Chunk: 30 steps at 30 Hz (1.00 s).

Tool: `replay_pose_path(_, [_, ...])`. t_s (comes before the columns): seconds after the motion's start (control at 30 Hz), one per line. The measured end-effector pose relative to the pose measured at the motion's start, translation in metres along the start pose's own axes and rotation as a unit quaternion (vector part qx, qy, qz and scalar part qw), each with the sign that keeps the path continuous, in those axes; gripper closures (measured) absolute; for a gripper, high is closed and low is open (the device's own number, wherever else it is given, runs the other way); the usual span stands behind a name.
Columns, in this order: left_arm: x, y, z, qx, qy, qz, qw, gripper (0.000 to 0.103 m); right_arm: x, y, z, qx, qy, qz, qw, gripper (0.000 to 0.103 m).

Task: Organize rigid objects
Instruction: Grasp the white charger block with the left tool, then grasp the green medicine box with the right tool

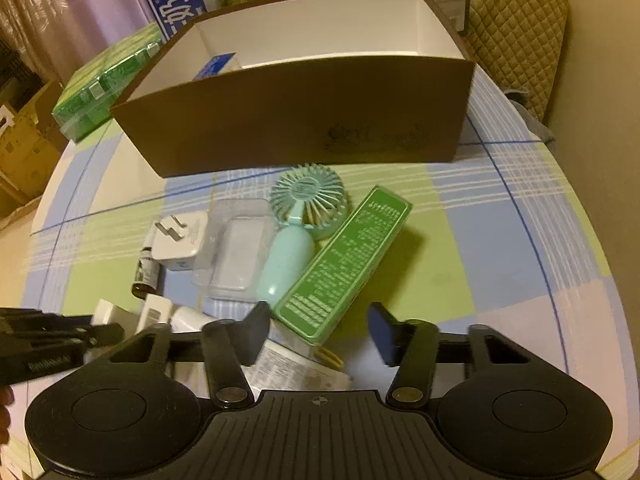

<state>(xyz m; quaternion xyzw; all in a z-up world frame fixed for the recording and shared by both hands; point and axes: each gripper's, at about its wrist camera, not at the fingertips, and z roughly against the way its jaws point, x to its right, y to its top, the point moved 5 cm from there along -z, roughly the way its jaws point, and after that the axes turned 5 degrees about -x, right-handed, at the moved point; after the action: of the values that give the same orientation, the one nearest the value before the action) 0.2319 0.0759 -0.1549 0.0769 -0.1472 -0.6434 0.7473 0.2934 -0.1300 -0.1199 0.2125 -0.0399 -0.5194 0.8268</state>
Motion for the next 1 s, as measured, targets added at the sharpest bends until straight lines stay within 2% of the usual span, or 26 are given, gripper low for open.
replay_pose_path(0.03, [-0.002,-0.001,0.000,0.000,0.002,0.002,1.0000,0.081,0.003,-0.001,0.000,-0.003,-0.004,0.000,1.000,0.061])
replay_pose_path(0.27, [-0.021,-0.001,0.004,0.001,0.019,0.021,0.9996,0.081,0.032,-0.010,0.005,-0.002,-0.041,0.011,0.999,0.061])
replay_pose_path(0.4, [-0.025,0.001,0.005,0.001,0.025,0.026,0.9993,0.081,0.050,-0.008,0.004,-0.009,0.000,-0.045,0.999,0.061])
replay_pose_path(0.47, [-0.026,0.002,0.004,0.001,0.027,0.027,0.9993,0.081,0.055,-0.006,0.003,-0.014,0.006,-0.075,0.997,0.057])
replay_pose_path(0.53, [-0.025,0.003,0.004,0.001,0.028,0.028,0.9992,0.081,0.056,-0.004,0.000,-0.017,0.011,-0.097,0.995,0.044])
replay_pose_path(0.63, [-0.025,0.004,0.003,0.001,0.029,0.031,0.9991,0.081,0.050,0.001,-0.005,-0.015,0.016,-0.111,0.994,0.039])
replay_pose_path(0.7, [-0.025,0.005,0.003,0.002,0.030,0.032,0.9990,0.081,0.046,0.005,-0.012,-0.018,0.002,-0.116,0.993,0.039])
replay_pose_path(0.87, [-0.024,0.006,0.002,0.003,0.033,0.034,0.9989,0.081,0.036,0.012,-0.030,-0.030,-0.031,-0.096,0.994,0.038])
replay_pose_path(1.0, [-0.023,0.004,0.002,0.003,0.033,0.034,0.9989,0.081,0.038,0.009,-0.030,-0.027,-0.029,-0.061,0.997,0.038])
